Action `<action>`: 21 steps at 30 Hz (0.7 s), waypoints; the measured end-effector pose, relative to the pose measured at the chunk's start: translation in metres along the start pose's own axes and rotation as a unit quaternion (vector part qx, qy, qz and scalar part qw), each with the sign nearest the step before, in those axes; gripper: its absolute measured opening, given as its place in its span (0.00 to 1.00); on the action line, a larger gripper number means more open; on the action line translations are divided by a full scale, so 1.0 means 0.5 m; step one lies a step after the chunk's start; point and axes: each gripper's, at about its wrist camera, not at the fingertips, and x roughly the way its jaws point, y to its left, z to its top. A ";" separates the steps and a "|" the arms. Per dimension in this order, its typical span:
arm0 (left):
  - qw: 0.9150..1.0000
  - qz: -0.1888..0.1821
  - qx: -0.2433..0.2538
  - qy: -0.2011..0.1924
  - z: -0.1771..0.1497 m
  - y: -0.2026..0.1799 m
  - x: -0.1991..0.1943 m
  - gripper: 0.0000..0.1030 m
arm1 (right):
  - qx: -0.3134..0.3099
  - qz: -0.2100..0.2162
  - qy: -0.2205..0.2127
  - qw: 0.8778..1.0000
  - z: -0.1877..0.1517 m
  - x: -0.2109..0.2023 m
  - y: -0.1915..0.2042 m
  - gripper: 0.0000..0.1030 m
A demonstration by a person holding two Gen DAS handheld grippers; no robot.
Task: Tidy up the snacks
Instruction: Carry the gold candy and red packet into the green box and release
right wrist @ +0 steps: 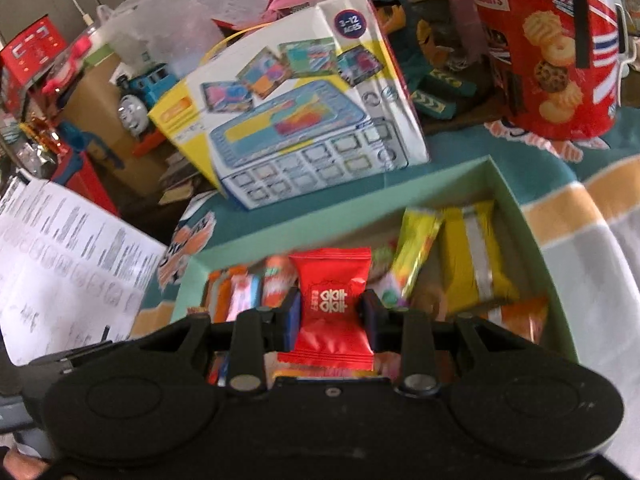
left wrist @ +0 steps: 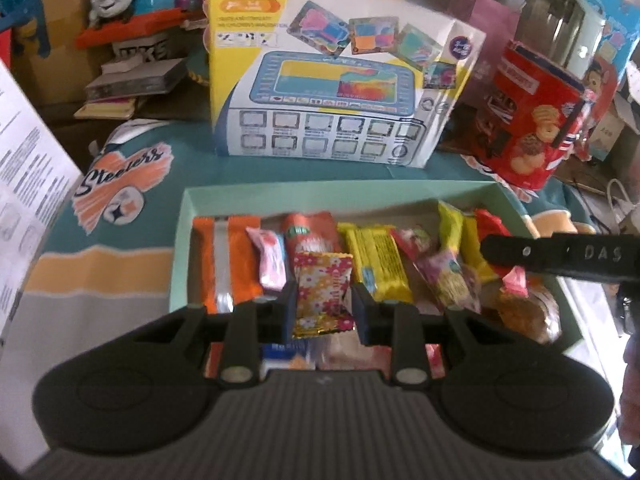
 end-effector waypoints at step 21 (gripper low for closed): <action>0.998 0.044 -0.021 0.029 0.032 -0.010 0.112 1.00 | 0.006 -0.022 -0.010 1.000 0.046 0.102 -0.002 1.00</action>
